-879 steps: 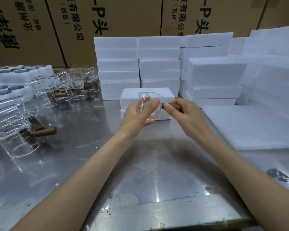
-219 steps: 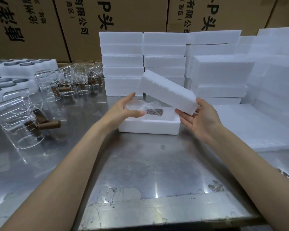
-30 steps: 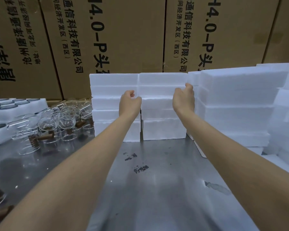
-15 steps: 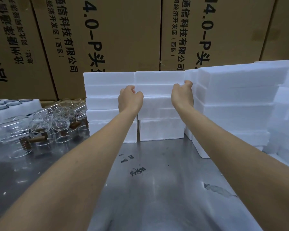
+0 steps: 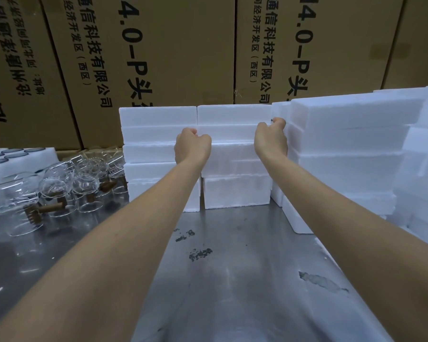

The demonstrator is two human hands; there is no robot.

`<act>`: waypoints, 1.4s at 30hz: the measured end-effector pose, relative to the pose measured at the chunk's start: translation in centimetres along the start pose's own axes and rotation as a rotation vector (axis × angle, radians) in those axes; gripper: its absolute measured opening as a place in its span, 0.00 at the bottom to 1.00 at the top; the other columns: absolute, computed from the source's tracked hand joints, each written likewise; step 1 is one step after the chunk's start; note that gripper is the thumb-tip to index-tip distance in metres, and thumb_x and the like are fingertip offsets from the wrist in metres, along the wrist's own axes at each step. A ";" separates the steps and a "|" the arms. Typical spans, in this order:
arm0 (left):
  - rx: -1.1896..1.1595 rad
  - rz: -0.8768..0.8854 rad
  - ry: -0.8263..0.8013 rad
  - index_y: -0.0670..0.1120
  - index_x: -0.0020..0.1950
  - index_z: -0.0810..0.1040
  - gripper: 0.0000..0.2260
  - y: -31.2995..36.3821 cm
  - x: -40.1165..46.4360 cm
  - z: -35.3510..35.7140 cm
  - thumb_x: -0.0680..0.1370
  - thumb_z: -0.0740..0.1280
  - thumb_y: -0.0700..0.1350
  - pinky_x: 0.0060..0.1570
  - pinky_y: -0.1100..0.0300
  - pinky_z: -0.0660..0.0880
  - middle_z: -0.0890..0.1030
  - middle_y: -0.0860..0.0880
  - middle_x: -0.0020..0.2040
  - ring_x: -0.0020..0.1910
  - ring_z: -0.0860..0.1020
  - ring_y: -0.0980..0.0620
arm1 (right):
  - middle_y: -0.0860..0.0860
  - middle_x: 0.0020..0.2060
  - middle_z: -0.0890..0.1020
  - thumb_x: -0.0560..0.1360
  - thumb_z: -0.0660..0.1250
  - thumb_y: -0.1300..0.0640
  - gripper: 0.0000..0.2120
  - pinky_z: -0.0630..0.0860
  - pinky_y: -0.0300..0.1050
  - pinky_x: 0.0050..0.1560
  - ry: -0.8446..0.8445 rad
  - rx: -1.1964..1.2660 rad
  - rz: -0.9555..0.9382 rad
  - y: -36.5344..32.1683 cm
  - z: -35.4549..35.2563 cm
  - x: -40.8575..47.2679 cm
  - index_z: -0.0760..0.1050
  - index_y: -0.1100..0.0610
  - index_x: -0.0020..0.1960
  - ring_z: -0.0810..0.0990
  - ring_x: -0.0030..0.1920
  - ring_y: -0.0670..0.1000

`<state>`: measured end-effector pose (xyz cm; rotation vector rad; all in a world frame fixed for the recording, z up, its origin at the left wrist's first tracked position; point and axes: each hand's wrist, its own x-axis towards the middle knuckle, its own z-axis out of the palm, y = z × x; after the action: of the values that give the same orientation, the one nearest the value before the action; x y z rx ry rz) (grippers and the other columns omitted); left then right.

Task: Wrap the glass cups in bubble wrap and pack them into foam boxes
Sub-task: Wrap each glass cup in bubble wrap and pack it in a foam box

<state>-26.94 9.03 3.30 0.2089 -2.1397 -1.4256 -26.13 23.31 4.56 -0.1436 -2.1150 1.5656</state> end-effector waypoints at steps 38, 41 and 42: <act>-0.269 0.151 -0.024 0.51 0.71 0.68 0.23 1.6 -7.8 -4.3 0.78 0.59 0.37 0.33 0.71 0.69 0.67 0.52 0.60 0.45 0.70 0.58 | 0.52 0.63 0.70 0.74 0.53 0.62 0.24 0.68 0.46 0.46 0.038 -0.062 -0.244 -5.7 -5.4 -6.7 0.60 0.57 0.70 0.72 0.54 0.53; -0.295 0.160 -0.037 0.51 0.72 0.68 0.24 1.4 -9.8 -5.1 0.77 0.59 0.35 0.28 0.78 0.67 0.67 0.52 0.60 0.43 0.71 0.59 | 0.54 0.61 0.73 0.74 0.53 0.61 0.25 0.69 0.46 0.43 -0.005 -0.062 -0.266 -5.6 -6.5 -8.3 0.58 0.56 0.71 0.75 0.53 0.55; -0.301 0.163 -0.043 0.51 0.72 0.67 0.24 1.3 -10.5 -5.4 0.78 0.59 0.35 0.29 0.78 0.68 0.67 0.52 0.60 0.42 0.71 0.59 | 0.53 0.59 0.73 0.74 0.53 0.61 0.26 0.68 0.45 0.41 -0.019 -0.056 -0.266 -5.5 -7.0 -8.8 0.57 0.56 0.71 0.75 0.50 0.54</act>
<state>-15.08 9.63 2.23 -0.1077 -1.8951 -1.6409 -14.20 24.26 8.22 0.1297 -2.0947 1.3583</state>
